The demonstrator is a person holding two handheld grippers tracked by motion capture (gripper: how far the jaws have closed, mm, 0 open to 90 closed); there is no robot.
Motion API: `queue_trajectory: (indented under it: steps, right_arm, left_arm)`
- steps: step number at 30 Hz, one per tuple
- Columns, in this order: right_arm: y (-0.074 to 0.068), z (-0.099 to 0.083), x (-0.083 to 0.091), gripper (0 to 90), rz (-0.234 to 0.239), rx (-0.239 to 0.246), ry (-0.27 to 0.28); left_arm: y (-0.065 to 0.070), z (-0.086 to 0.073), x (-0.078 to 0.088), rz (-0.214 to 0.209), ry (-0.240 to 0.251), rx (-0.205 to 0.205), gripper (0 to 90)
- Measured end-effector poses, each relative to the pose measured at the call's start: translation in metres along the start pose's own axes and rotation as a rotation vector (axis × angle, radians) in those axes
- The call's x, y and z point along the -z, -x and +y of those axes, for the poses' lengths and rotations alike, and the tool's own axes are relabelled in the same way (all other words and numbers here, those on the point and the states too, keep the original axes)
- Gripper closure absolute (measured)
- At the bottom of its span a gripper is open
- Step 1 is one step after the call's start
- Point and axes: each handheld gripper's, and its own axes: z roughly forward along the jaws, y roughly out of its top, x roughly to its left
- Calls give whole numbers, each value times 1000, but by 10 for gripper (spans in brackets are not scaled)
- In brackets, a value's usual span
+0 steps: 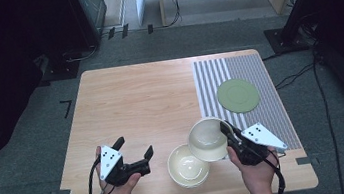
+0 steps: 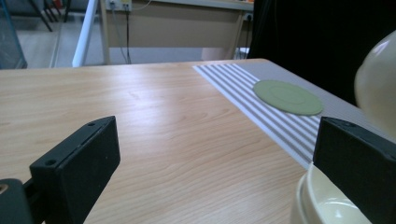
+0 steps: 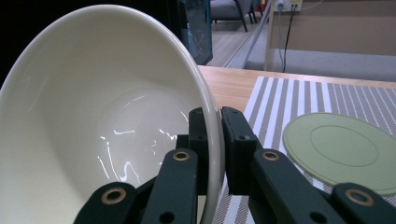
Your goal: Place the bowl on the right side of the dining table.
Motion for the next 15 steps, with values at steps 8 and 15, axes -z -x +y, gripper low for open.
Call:
queue_trajectory:
  steps: [8, 15]
  right_arm:
    - [8, 3, 2, 841, -18, -11, 10]
    - [17, 5, 2, 840, -40, -22, 10]
  left_arm:
    - [-16, -8, 0, 40, -21, 18, 5]
    - [-39, -17, 1, 95, -49, 51, 5]
